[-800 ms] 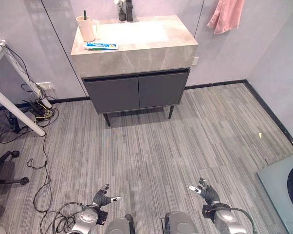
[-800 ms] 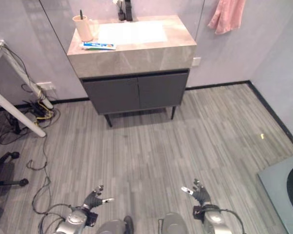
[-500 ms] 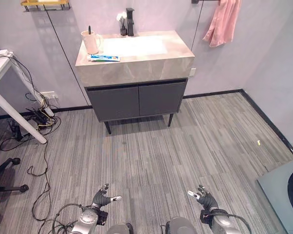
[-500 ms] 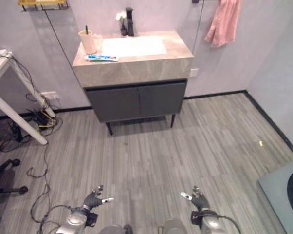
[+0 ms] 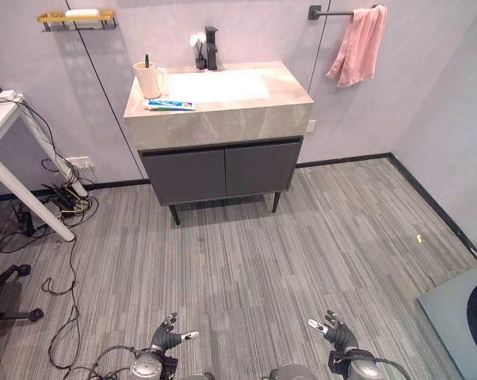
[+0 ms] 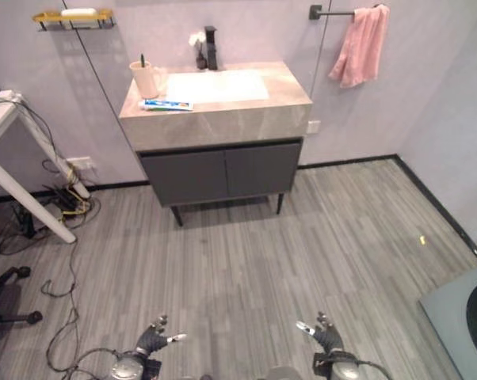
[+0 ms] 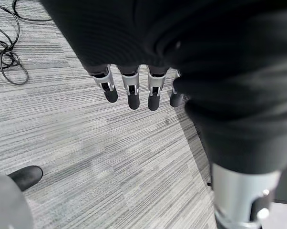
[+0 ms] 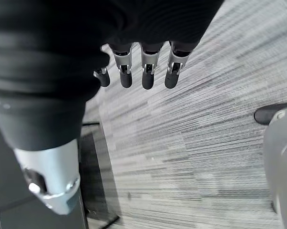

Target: Put brush and paste in cup on sink, flatten towel.

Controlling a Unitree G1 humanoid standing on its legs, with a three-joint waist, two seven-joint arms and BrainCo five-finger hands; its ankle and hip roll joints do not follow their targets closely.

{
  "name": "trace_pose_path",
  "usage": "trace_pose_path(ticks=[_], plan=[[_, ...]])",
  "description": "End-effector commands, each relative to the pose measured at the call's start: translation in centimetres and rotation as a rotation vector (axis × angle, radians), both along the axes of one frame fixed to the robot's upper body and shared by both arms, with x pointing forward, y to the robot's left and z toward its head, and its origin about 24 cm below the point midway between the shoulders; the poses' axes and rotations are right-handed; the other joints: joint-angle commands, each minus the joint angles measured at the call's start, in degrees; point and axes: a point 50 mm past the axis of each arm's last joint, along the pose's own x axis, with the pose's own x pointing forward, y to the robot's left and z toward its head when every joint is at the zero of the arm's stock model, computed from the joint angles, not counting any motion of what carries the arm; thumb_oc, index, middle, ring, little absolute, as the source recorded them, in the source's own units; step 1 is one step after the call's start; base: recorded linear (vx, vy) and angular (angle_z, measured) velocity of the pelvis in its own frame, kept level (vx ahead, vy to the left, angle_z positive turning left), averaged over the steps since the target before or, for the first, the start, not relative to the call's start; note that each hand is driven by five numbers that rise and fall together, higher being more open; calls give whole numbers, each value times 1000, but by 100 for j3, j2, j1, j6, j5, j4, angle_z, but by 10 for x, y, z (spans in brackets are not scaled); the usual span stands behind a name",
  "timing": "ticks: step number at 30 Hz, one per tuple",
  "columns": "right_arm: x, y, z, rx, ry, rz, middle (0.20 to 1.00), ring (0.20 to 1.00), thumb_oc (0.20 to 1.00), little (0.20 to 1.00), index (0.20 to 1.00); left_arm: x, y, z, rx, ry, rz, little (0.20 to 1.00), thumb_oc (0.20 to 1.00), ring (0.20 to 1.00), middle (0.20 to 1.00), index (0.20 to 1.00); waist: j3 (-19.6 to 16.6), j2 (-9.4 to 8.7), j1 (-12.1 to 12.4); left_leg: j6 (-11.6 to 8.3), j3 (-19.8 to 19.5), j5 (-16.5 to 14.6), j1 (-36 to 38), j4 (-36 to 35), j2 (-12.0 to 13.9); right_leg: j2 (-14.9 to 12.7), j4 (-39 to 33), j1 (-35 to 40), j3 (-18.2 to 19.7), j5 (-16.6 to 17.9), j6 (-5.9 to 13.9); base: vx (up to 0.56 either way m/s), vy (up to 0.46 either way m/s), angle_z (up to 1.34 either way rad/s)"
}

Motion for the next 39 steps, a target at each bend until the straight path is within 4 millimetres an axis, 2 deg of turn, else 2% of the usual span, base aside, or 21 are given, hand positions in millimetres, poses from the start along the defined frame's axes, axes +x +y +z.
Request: trace_pose_path(ticks=[1, 3, 9, 14, 16, 17, 18, 19, 20, 23, 24, 25, 26, 28, 31, 32, 33, 34, 36, 37, 39], plan=[[10, -17, 11, -98, -57, 38, 1000, 1000, 1000, 1000, 1000, 25, 5, 16, -20, -126, 41, 1000, 1000, 1000, 1000, 1000, 178, -36, 51, -70, -131, 138, 160, -37, 14, -21, -238, 214, -69, 620, 232, 12, -39, 2], [7, -22, 10, -94, -54, -24, 1000, 1000, 1000, 1000, 1000, 24, 6, 15, -8, -124, 46, 1000, 1000, 1000, 1000, 1000, 180, -28, 39, -86, -132, 181, 195, -119, 18, -6, -273, 241, -64, 632, 226, 10, -40, 1], [1, -17, 5, -27, -42, -92, 1000, 1000, 1000, 1000, 1000, 17, 5, 11, -34, -90, 71, 1000, 1000, 1000, 1000, 1000, 152, 36, 8, -126, -155, 337, 228, -359, 56, 68, -380, 224, -82, 673, 174, 2, -55, 0], [9, -16, 11, -97, -63, 10, 1000, 1000, 1000, 1000, 1000, 18, 11, 12, -24, -94, 100, 1000, 1000, 1000, 1000, 1000, 183, 56, -44, -177, -255, 440, 88, -392, 127, 201, -322, 60, -16, 624, 73, -14, -96, 2], [10, -19, 12, -106, -65, 2, 1000, 1000, 1000, 1000, 1000, 21, 10, 13, -39, -97, 122, 1000, 1000, 1000, 1000, 1000, 255, -4, -40, -237, -316, 449, -316, 103, 187, 265, -402, 58, 67, 617, -24, -29, -205, 3], [7, -24, 12, -114, -54, -16, 1000, 1000, 1000, 1000, 1000, 24, 8, 14, -60, -106, 125, 1000, 1000, 1000, 1000, 1000, 405, -81, 23, -389, -452, 836, -825, 1069, 232, 352, -544, 205, 91, 636, -171, -20, -264, 3], [6, -27, 12, -121, -52, -23, 1000, 1000, 1000, 1000, 1000, 29, 5, 17, -65, -125, 114, 1000, 1000, 1000, 1000, 1000, 517, -83, 50, -455, -602, 1111, -1065, 1468, 236, 391, -589, 263, 62, 655, -231, -32, -255, 8], [7, -33, 13, -144, -47, -20, 1000, 1000, 1000, 1000, 1000, 37, 2, 21, -79, -155, 109, 1000, 1000, 1000, 1000, 1000, 656, -81, 72, -510, -750, 1314, -1275, 1813, 167, 411, -631, 295, 37, 689, -272, -29, -108, 16], [7, -33, 13, -145, -47, -20, 1000, 1000, 1000, 1000, 1000, 37, 2, 21, -79, -156, 109, 1000, 1000, 1000, 1000, 1000, 658, -72, 58, -514, -769, 1307, -1291, 1835, 171, 418, -632, 296, 21, 689, -275, 76, -67, 27], [8, -41, 14, -209, -22, 0, 1000, 1000, 1000, 1000, 1000, 41, 1, 24, -96, -183, 148, 1000, 1000, 1000, 1000, 1000, 646, -27, 75, -456, -684, 1228, -1546, 1273, 67, 400, -869, 427, -1, 612, -240, 178, 10, 5], [12, -44, 17, -226, -35, -9, 1000, 1000, 1000, 1000, 1000, 39, 3, 24, -92, -187, 179, 1000, 1000, 1000, 1000, 1000, 586, 98, 125, -416, -503, 1388, -1656, 159, 234, 533, -1035, 540, 79, 571, -165, 403, 109, 30], [12, -45, 17, -230, -37, -27, 1000, 1000, 1000, 1000, 1000, 39, 3, 23, -89, -183, 185, 1000, 1000, 1000, 1000, 1000, 589, 150, 178, -468, -375, 1683, -1675, -558, 322, 552, -1125, 659, 156, 531, -115, 328, 101, 23], [12, -45, 17, -230, -37, -27, 1000, 1000, 1000, 1000, 1000, 39, 3, 23, -89, -183, 185, 1000, 1000, 1000, 1000, 1000, 589, 150, 178, -468, -375, 1683, -1675, -558, 322, 552, -1125, 659, 156, 531, -115, 217, 88, 5], [13, -48, 17, -247, -34, -42, 1000, 1000, 1000, 1000, 1000, 41, 2, 23, -81, -187, 183, 1000, 1000, 1000, 1000, 1000, 564, 203, 197, -508, -251, 1888, -1761, -1180, 418, 528, -1235, 777, 220, 481, -58, 252, 104, -18], [14, -47, 15, -239, -22, -63, 1000, 1000, 1000, 1000, 1000, 41, 2, 24, -81, -193, 187, 1000, 1000, 1000, 1000, 1000, 475, 256, 227, -523, -47, 2010, -1758, -1369, 459, 469, -1341, 974, 289, 382, 19, 353, 171, -16], [16, -40, 14, -235, -19, -33, 1000, 1000, 1000, 1000, 1000, 35, 4, 23, -82, -189, 198, 1000, 1000, 1000, 1000, 1000, 324, 260, 329, -406, -334, 1980, -1741, -1051, 352, 333, -1314, 1165, 430, 245, 114, 307, 178, -29], [16, -40, 14, -235, -19, -33, 1000, 1000, 1000, 1000, 1000, 35, 4, 23, -82, -189, 198, 1000, 1000, 1000, 1000, 1000, 322, 252, 325, -405, -335, 1973, -1744, -1042, 344, 326, -1311, 1167, 425, 238, 115, 648, 349, -75], [17, -34, 13, -221, -18, -6, 1000, 1000, 1000, 1000, 1000, 35, 7, 25, -72, -195, 189, 1000, 1000, 1000, 1000, 1000, 226, 156, 424, -297, -610, 1783, -1922, -624, 74, 98, -1092, 1272, 497, 166, 187, 478, 252, -73], [18, -32, 12, -212, -19, -3, 1000, 1000, 1000, 1000, 1000, 37, 9, 27, -66, -205, 184, 1000, 1000, 1000, 1000, 1000, 208, 92, 454, -220, -571, 1660, -1970, -414, -31, 0, -901, 1217, 571, 275, 247, 442, 263, -55], [17, -26, 11, -194, -13, 11, 1000, 1000, 1000, 1000, 1000, 37, 14, 29, -50, -205, 170, 1000, 1000, 1000, 1000, 1000, 133, -24, 476, -11, -423, 1323, -1939, -67, -278, -296, -230, 1031, 608, 939, 374, 396, 292, -17], [23, -20, 13, -191, -35, 40, 1000, 1000, 1000, 1000, 1000, 38, 18, 32, -17, -213, 155, 1000, 1000, 1000, 1000, 1000, 185, -17, 456, 182, -349, 1067, -1656, -35, -455, -483, 779, 640, 673, 1998, 320, 449, 373, -2]])
